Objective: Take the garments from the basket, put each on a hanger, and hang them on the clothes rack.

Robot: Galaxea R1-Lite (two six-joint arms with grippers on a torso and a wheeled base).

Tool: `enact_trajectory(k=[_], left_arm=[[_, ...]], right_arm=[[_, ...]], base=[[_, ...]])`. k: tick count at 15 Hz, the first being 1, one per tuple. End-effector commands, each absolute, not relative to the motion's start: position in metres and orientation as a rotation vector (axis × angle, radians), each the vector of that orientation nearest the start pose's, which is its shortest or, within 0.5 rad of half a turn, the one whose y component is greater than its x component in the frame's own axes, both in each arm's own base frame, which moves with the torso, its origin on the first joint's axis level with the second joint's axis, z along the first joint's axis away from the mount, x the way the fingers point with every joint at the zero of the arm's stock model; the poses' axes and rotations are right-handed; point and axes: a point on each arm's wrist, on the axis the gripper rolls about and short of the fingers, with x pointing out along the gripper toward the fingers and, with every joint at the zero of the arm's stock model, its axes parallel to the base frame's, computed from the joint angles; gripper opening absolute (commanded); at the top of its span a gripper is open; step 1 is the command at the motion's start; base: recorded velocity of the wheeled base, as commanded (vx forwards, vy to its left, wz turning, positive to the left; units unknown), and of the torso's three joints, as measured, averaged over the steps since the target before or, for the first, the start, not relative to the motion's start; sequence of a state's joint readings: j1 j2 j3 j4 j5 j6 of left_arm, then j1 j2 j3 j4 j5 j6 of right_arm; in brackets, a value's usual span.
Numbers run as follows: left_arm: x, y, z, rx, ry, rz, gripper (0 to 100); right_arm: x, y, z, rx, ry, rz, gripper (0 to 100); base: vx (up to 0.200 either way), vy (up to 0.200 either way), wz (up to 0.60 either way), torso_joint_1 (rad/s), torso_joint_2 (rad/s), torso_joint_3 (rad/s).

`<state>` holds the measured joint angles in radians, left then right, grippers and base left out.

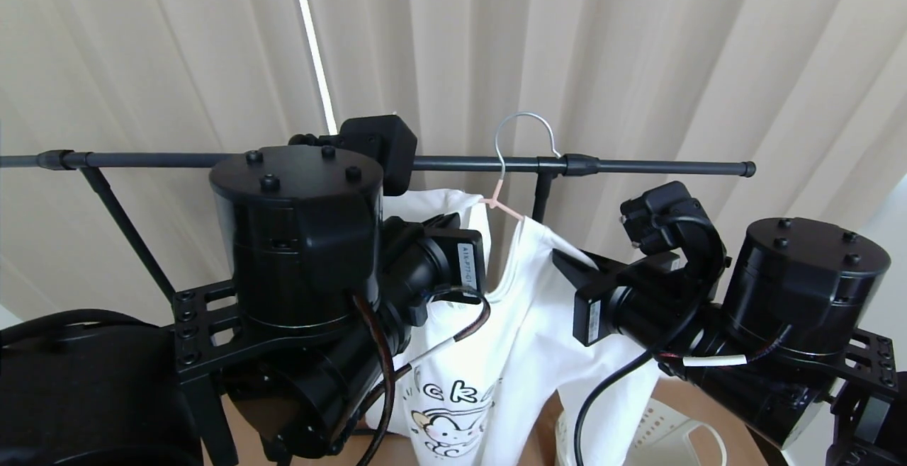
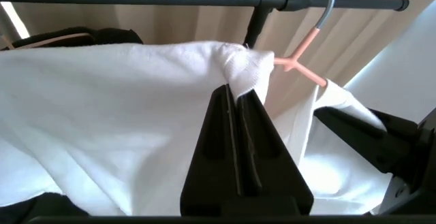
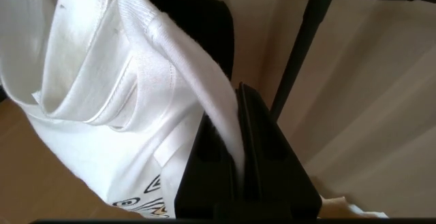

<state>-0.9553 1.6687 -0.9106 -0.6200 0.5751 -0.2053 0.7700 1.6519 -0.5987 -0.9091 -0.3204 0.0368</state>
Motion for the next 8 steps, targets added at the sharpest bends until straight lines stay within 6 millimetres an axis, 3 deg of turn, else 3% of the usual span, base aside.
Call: enact_trajectory(k=[1,8], left_arm=[[0.186,-0.243,0.213,-0.089,0.156,-0.375,0],[0.184,-0.239,0.200,-0.063,0.185,-0.407,0]], right_arm=[[0.203,0.187,0.170,-0.033,0.131,0.446,0],[0.203,0.188,0.171,-0.032,0.130,0.455,0]], base=[[0.000,0.000,0.00,0.000,0.00,0.000],[0.000,0.000,0.00,0.000,0.00,0.000]])
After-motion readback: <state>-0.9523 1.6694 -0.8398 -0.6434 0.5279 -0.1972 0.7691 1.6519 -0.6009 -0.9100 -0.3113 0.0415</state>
